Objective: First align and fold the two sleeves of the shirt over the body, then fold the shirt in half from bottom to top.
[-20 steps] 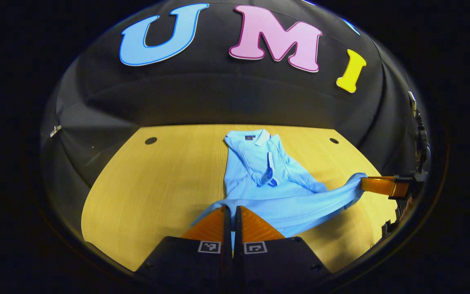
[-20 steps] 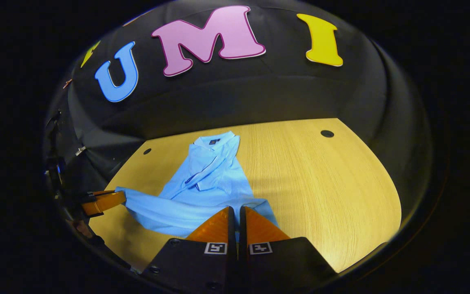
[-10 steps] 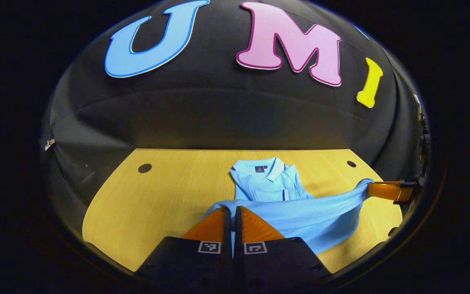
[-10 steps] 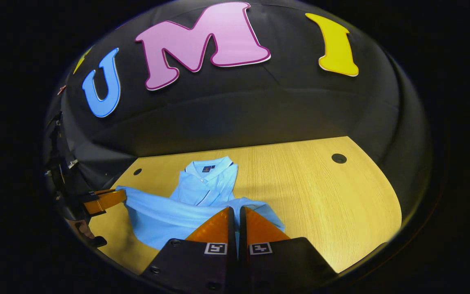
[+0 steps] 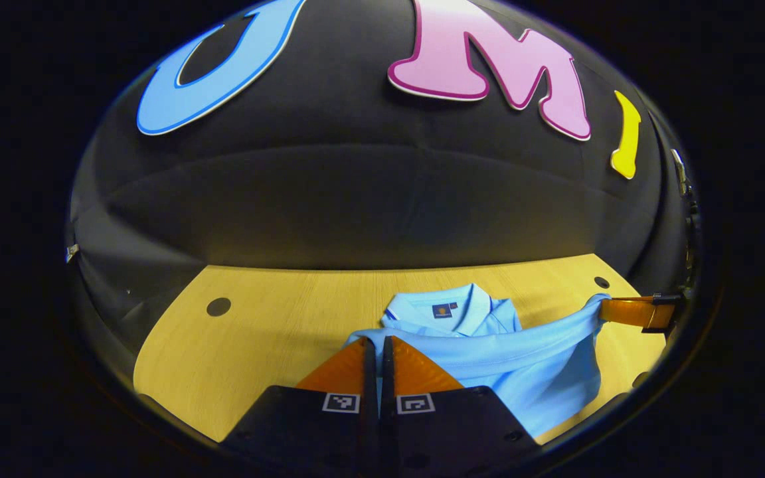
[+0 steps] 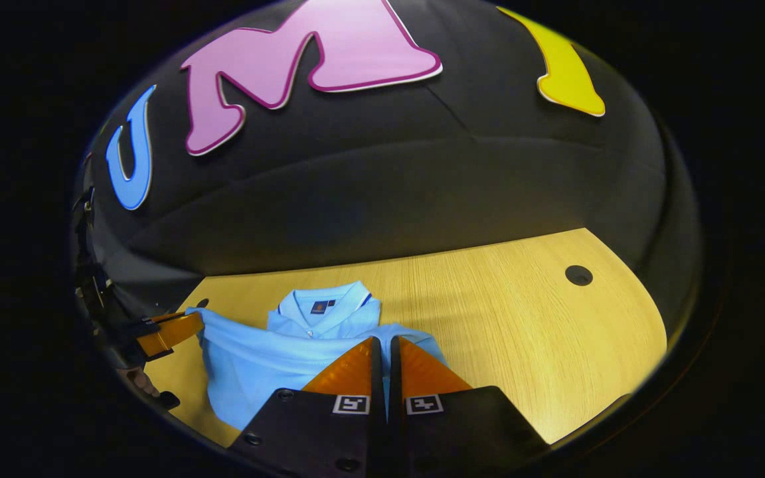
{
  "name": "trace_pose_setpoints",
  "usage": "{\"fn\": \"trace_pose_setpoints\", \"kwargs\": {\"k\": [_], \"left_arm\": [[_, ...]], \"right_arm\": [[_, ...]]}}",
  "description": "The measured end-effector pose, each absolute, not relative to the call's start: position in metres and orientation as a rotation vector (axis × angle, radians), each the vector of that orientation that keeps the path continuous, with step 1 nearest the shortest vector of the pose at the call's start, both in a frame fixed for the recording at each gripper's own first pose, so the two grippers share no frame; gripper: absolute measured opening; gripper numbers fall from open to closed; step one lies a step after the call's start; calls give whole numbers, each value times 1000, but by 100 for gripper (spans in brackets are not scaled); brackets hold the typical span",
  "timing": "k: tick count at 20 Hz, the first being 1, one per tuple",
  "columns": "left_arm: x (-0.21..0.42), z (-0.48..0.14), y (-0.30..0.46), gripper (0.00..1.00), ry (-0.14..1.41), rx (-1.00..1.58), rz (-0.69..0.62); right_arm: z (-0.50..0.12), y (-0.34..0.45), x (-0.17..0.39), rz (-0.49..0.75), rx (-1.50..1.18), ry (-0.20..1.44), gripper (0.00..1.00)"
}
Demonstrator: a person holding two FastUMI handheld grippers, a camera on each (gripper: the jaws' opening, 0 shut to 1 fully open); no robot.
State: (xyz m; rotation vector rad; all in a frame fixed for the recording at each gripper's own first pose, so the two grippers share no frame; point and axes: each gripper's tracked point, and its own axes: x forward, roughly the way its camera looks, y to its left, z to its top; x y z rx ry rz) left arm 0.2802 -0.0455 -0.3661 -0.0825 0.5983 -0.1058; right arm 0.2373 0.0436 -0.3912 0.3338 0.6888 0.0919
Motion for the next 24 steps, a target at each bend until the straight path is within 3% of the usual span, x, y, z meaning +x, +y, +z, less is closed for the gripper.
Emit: {"fn": "trace_pose_setpoints", "kwargs": {"k": [1, 11, 24], "left_arm": [[289, -371, -45, 6, 594, -79, -100], [366, -410, -47, 6, 571, -83, -43], [373, -462, -49, 6, 653, -97, -27]], "right_arm": [[-396, 43, 247, 86, 338, 687, 5], [-446, 57, 321, 77, 318, 695, 5], [-494, 59, 327, 29, 230, 758, 7]]}}
